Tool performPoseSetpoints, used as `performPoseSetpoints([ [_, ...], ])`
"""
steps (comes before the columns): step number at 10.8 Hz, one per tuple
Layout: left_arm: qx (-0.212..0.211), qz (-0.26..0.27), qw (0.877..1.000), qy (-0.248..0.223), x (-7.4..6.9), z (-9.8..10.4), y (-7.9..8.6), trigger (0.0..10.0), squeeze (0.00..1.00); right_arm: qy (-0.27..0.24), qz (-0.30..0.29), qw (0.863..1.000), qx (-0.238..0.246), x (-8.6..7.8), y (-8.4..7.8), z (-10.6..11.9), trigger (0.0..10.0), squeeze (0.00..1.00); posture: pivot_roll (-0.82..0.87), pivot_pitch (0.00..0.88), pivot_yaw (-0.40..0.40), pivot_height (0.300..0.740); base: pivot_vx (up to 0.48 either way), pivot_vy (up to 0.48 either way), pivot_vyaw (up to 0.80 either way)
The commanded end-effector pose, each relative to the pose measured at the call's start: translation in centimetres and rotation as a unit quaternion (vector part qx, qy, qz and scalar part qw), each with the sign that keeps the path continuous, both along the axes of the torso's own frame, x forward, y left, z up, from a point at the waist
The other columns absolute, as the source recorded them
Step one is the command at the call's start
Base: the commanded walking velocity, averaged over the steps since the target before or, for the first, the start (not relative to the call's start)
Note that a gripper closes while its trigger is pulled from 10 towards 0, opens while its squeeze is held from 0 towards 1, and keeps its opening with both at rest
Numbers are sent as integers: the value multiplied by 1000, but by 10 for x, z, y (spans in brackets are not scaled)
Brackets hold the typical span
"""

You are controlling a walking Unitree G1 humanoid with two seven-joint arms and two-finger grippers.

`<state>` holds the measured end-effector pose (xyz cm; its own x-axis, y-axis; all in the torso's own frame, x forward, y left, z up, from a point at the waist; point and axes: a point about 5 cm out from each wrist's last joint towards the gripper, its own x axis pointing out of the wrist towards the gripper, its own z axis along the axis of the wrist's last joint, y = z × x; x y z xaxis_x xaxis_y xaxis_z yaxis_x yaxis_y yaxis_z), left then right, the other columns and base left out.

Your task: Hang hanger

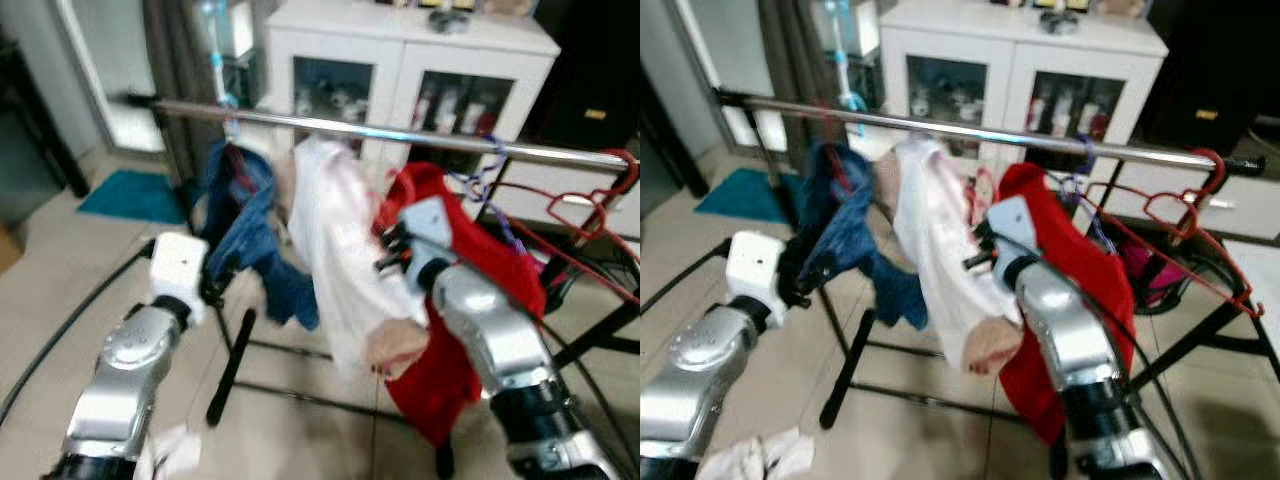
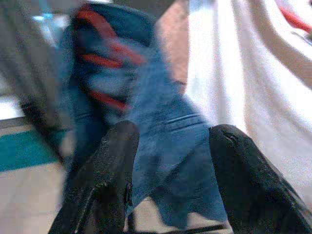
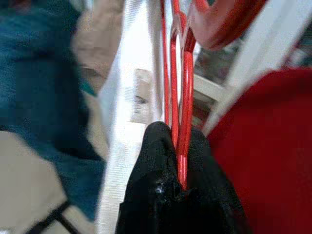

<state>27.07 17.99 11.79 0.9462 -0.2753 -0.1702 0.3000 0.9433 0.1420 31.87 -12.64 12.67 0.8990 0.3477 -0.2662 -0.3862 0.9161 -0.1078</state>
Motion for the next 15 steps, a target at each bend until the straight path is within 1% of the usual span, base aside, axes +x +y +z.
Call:
performPoseSetpoints([
  [1, 9, -7, 1000, -4, 1, 3, 1, 10000, 0, -19, -9, 1000, 0, 8, 0, 13, 10000, 0, -12, 0, -8, 740, 431, 0, 0],
  [2, -7, -23, 1000, -7, 1, 5, -3, 10000, 0, -21, -10, 1000, 9, 12, 1, 17, 10000, 0, -14, 0, -5, 740, 270, 0, 0],
  [4, -34, -70, 997, -26, -2, 13, -15, 10000, 0, -20, -15, 1000, 14, 25, 4, 23, 10000, 0, -8, 0, -6, 740, 0, 0, 0],
  [5, -35, -92, 994, -35, -4, 16, -20, 10000, 0, -21, -16, 1000, 17, 34, 5, 27, 10000, 0, 7, 0, -20, 740, 0, 0, 0],
  [7, -41, -132, 989, -40, -9, 20, -23, 10000, 0, -24, -21, 999, 23, 48, 11, 35, 10000, 0, 17, 0, -29, 740, 0, 0, 0],
  [8, -45, -156, 986, -37, -12, 21, -26, 10000, 0, -21, -24, 999, 22, 55, 12, 36, 10000, 0, 23, 0, -30, 740, 0, 0, 0],
  [9, -40, -189, 981, -29, -15, 22, -29, 10000, 0, -4, -44, 999, 13, 65, 11, 36, 10000, 0, 24, 0, -27, 740, 0, 0, 0],
  [11, -33, -197, 980, -25, -13, 23, -27, 10000, 0, 22, -64, 998, -3, 77, 11, 36, 10000, 0, 27, 0, -18, 740, 0, 0, 0],
  [12, -32, -202, 979, -23, -13, 23, -27, 10000, 0, 37, -71, 997, -22, 80, 10, 34, 10000, 0, 28, 0, -15, 740, 0, 0, 0],
  [14, -29, -208, 977, -19, -13, 23, -27, 10000, 0, 60, -51, 996, -45, 79, 11, 26, 10000, 0, 36, 0, -23, 740, 0, 0, 0],
  [15, -31, -203, 979, -17, -15, 22, -26, 10000, 0, 82, -38, 995, -35, 74, 8, 15, 10000, 537, 37, 0, -23, 740, 0, 0, 0],
])
